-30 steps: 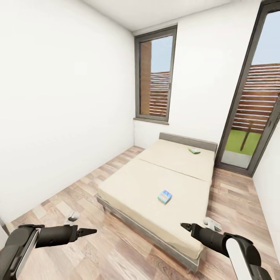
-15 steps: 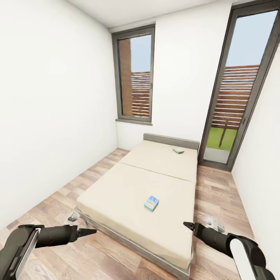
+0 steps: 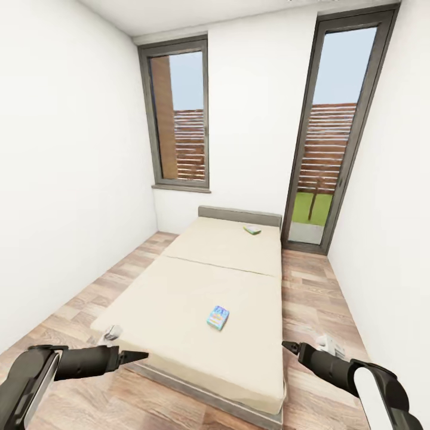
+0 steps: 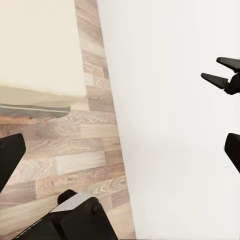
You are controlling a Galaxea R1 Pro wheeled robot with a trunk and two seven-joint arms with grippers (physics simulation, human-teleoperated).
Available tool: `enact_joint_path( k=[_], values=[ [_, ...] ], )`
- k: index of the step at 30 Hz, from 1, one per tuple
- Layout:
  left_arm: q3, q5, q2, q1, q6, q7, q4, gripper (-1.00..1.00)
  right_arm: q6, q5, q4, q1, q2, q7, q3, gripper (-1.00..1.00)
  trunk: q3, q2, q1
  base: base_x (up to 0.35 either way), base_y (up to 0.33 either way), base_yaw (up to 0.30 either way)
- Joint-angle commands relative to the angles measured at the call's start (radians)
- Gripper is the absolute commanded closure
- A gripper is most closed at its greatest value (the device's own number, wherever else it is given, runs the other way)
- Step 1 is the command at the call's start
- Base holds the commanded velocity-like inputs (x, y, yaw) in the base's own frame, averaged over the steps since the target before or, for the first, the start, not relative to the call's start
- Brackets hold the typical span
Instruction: Put all the toys in the child's room - the three board games (two on the bed and one on the table), the two jigsaw puzzles on the table, and the tennis ball on the table - inside the toy box on the table in the child's room.
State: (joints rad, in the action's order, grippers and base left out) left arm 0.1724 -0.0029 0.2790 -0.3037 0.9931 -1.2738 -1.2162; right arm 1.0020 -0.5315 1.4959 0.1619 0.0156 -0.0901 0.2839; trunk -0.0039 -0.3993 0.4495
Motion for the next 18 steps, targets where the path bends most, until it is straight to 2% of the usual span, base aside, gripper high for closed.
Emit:
enact_joint_path(
  k=[1, 11, 18],
  values=[
    [0.001, 0.000, 0.000, 0.000, 0.010, -0.004, 0.000, -1.00, 0.005, 0.008, -0.001, 0.001, 0.000, -0.009, 0.001, -1.00, 0.000, -0.001, 0.000, 0.037, 0.050, -0.279],
    [0.001, 0.000, 0.000, 0.000, 0.010, -0.004, 0.000, -1.00, 0.004, 0.008, -0.008, 0.002, 0.000, -0.010, 0.015, -1.00, 0.000, -0.001, 0.000, 0.009, 0.015, -0.280],
    [0.002, -0.001, 0.000, 0.000, 0.010, -0.004, 0.000, -1.00, 0.004, 0.008, -0.015, 0.002, 0.000, -0.010, 0.017, -1.00, 0.000, -0.001, 0.000, 0.001, 0.089, -0.280]
  ],
)
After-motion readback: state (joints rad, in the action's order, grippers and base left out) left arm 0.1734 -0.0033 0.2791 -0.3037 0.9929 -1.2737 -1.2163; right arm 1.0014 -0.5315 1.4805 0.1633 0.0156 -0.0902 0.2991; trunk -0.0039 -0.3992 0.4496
